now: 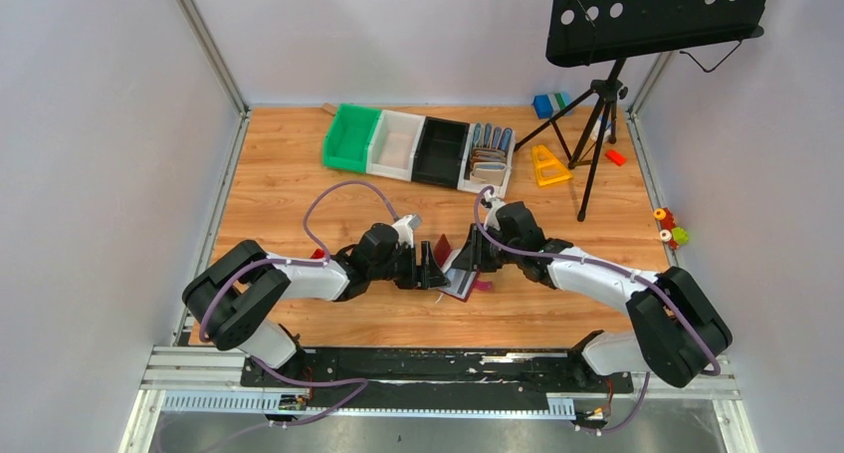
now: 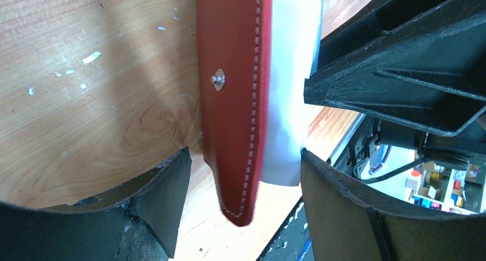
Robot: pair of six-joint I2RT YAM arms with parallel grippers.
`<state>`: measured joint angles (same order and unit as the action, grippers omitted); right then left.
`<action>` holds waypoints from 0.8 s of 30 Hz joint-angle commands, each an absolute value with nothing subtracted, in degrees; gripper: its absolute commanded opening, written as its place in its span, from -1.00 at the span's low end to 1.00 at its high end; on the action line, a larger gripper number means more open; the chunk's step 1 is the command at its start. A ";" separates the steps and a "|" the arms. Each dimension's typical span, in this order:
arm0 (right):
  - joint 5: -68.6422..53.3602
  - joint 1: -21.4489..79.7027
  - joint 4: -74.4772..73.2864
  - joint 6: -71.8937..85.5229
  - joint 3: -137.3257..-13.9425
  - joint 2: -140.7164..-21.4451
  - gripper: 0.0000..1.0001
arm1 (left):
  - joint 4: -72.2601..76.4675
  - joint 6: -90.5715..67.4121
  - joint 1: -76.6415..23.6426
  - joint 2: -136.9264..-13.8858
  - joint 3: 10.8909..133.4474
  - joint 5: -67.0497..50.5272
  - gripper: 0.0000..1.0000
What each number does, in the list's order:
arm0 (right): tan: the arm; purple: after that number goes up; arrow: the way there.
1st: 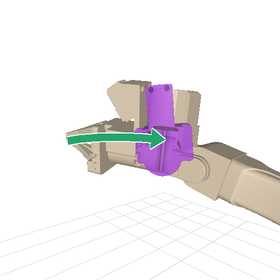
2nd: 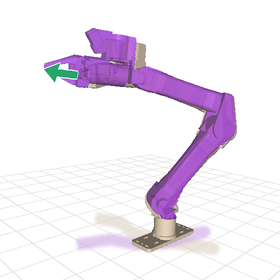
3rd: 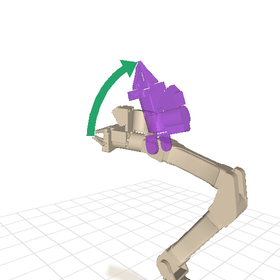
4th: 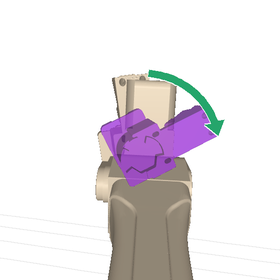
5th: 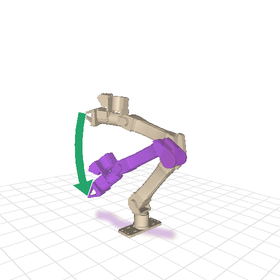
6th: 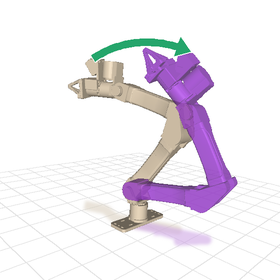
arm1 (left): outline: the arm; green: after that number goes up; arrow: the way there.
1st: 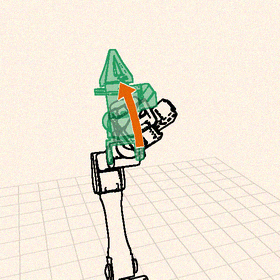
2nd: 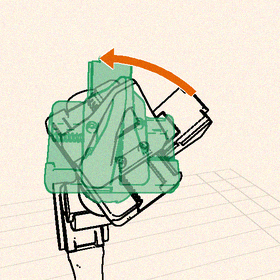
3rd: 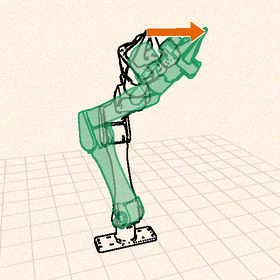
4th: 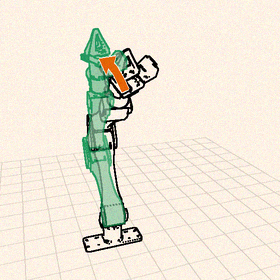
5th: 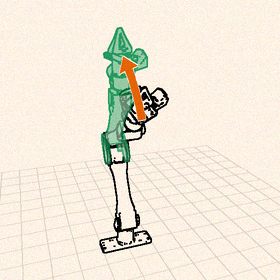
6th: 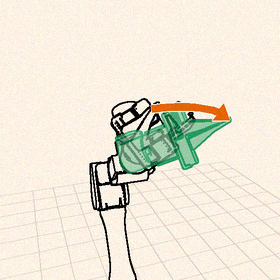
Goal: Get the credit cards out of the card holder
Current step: Open the card holder at the center of the board.
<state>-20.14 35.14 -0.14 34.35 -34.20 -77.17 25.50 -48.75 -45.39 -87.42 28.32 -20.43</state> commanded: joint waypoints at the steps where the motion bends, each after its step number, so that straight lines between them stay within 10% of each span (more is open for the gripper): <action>1: -21.18 35.42 2.15 33.24 -35.66 -77.14 -0.50 | 24.00 -46.38 -45.44 -85.86 30.94 -19.89 0.52; 13: -19.58 35.42 1.53 33.06 -34.38 -75.38 0.14 | 30.38 -49.71 -43.98 -87.87 28.74 -22.58 -0.21; 24: -18.13 35.42 4.47 35.07 -30.94 -74.36 0.54 | 35.15 -51.77 -42.80 -89.31 26.72 -24.78 -0.14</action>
